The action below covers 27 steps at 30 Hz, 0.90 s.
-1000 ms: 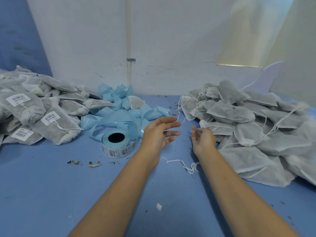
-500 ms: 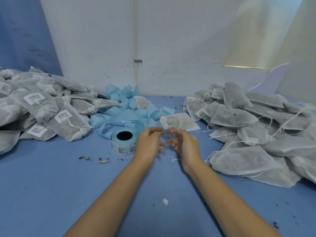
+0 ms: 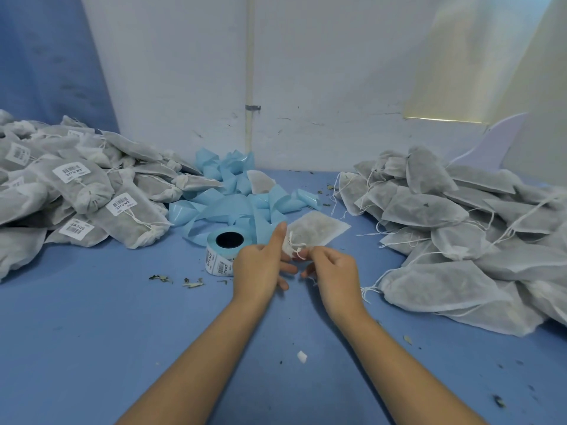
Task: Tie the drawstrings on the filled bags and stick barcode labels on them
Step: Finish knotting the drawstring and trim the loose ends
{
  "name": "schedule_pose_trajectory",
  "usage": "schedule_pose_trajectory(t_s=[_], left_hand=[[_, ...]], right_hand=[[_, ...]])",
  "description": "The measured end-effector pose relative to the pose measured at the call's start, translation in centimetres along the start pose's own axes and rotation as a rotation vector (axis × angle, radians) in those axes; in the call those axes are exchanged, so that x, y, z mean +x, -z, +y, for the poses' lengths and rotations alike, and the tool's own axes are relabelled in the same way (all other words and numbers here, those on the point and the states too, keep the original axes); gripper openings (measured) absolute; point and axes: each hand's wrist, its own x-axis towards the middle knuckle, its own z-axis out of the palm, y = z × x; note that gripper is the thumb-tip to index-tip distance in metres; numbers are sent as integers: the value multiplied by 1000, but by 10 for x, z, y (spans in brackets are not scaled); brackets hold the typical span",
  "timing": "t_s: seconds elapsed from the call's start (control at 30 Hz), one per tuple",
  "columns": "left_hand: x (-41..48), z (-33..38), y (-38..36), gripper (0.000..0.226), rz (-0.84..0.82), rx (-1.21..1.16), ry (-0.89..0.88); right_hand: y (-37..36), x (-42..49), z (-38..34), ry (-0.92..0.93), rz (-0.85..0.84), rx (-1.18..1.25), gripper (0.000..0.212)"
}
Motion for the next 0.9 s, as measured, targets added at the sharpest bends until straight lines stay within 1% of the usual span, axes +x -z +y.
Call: schedule_pose_trajectory(t_s=[0.03,0.13,0.23,0.3,0.37,0.5,0.57,0.63,0.7,0.8,0.9], left_hand=[[0,-1,0,53,-2,17,5],[0,-3,1,33,-3,40,0],[-4,1,0,17,-23,-112,-8],[-7,4,-3,15,-40,-221,-6],[-10,7,-6,16,-66,-336,16],[-13,12,-8,20,-166,-658,135],[-15,10,-10,21,-209,-734,204],[-16,6,-11,20,-241,-729,255],[-16,2,-13,18,-258,-676,274],[-15,-2,-14,23,-280,-548,247],[-17,-3,-10,29,-312,-463,182]], right_hand=[[-1,-1,0,25,-13,-30,30],[-2,-4,0,77,-28,-86,28],[-1,0,2,25,10,-19,29],[0,2,3,2,60,-24,29],[3,3,3,15,124,-105,30],[7,2,3,23,161,-186,36],[6,2,4,43,172,-172,39],[5,2,5,69,162,-148,31],[3,0,4,66,106,-129,27],[2,-1,5,12,22,-81,29],[2,-1,2,-44,-78,-14,25]])
